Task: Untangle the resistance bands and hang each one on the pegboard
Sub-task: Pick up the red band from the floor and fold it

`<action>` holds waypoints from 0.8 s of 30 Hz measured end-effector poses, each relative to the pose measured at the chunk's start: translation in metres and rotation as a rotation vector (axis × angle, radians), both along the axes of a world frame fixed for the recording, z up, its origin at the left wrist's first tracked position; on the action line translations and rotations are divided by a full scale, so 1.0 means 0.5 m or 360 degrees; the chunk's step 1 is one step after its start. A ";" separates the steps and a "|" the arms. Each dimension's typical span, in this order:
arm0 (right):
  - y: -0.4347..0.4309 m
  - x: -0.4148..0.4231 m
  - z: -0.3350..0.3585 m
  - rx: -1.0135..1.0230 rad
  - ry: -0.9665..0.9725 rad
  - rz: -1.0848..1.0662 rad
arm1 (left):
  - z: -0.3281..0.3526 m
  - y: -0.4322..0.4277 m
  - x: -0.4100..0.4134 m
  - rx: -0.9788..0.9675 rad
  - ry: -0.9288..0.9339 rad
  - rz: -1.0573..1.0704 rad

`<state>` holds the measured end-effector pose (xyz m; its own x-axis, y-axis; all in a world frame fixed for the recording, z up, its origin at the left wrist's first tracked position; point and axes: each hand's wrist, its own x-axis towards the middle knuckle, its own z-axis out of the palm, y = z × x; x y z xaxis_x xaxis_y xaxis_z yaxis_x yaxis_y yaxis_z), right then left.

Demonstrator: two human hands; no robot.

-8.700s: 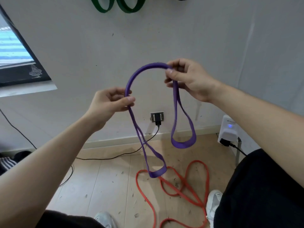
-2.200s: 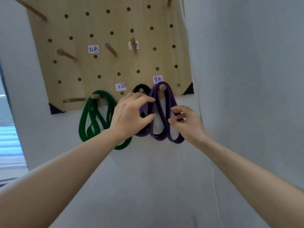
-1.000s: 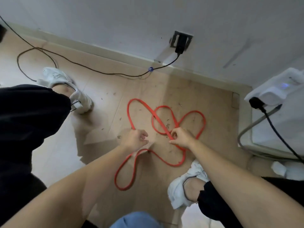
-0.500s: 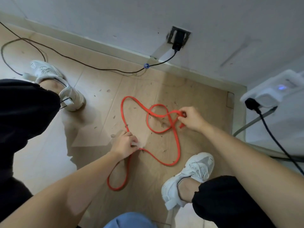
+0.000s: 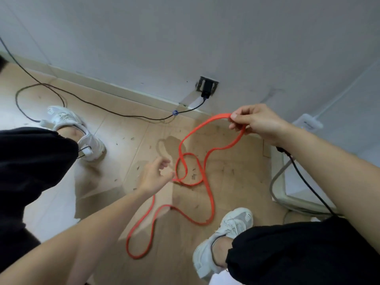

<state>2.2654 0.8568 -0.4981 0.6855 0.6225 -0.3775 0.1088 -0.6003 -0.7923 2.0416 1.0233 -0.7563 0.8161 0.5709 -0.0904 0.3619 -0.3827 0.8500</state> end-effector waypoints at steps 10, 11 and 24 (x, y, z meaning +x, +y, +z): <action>-0.020 -0.048 0.096 0.0281 0.0264 0.0406 | 0.151 -0.077 0.120 -0.0531 -0.0357 -0.0303; -0.021 -0.051 0.103 0.0307 0.0282 0.0403 | 0.155 -0.079 0.121 -0.0522 -0.0351 -0.0316; -0.014 -0.022 0.276 0.1119 0.0215 -0.0231 | 0.190 -0.010 0.033 -0.0457 -0.0059 -0.0270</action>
<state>2.2542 0.8498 -0.3603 0.7554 0.6552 -0.0091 -0.0593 0.0545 -0.9967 2.0581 1.0182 -0.6615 0.9031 0.3819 -0.1965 0.2805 -0.1781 0.9432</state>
